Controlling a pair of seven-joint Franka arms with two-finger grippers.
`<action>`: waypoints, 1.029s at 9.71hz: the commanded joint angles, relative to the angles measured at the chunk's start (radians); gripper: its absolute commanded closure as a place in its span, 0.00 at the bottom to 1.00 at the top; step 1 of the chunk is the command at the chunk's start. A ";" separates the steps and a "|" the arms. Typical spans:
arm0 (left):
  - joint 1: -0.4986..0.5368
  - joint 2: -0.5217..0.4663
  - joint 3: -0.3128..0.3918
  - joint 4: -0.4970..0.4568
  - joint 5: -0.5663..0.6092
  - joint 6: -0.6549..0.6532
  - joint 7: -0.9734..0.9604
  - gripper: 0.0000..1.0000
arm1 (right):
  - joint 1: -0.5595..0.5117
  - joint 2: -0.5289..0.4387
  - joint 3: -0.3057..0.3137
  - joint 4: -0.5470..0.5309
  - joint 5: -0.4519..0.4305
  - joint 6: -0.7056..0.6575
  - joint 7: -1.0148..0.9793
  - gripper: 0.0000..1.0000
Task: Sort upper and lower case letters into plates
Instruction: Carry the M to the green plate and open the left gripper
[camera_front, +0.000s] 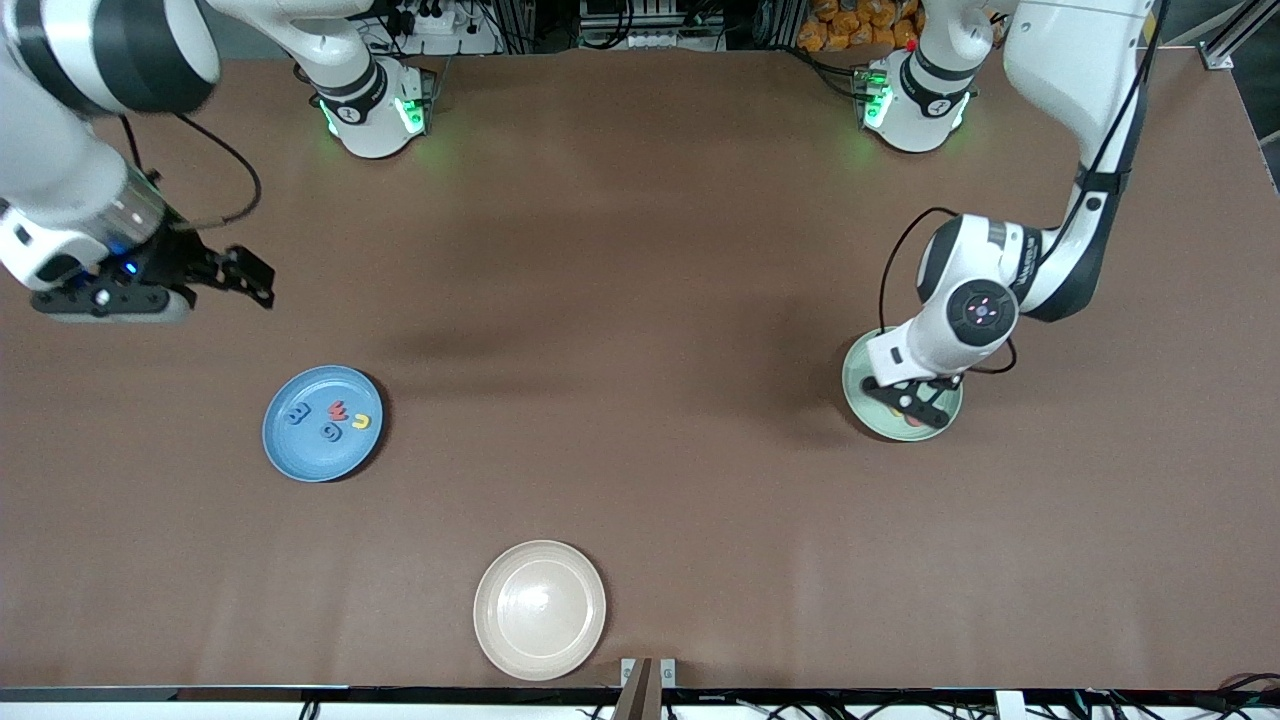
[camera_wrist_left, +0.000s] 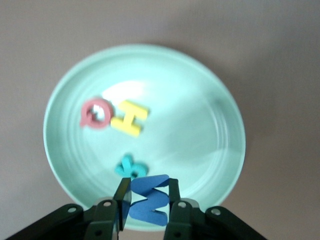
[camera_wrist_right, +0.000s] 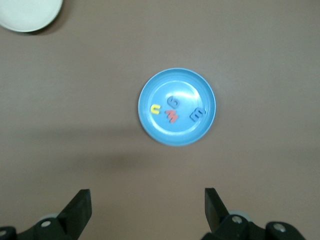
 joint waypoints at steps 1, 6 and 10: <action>0.005 -0.074 -0.016 -0.058 -0.022 -0.004 0.019 0.00 | 0.024 0.004 0.000 0.126 0.018 -0.105 0.010 0.00; 0.014 -0.076 -0.012 0.333 -0.022 -0.331 -0.141 0.00 | 0.021 0.007 -0.008 0.215 0.018 -0.170 0.020 0.00; 0.048 -0.058 -0.001 0.653 -0.028 -0.524 -0.242 0.00 | 0.013 0.005 -0.020 0.215 0.004 -0.214 0.019 0.00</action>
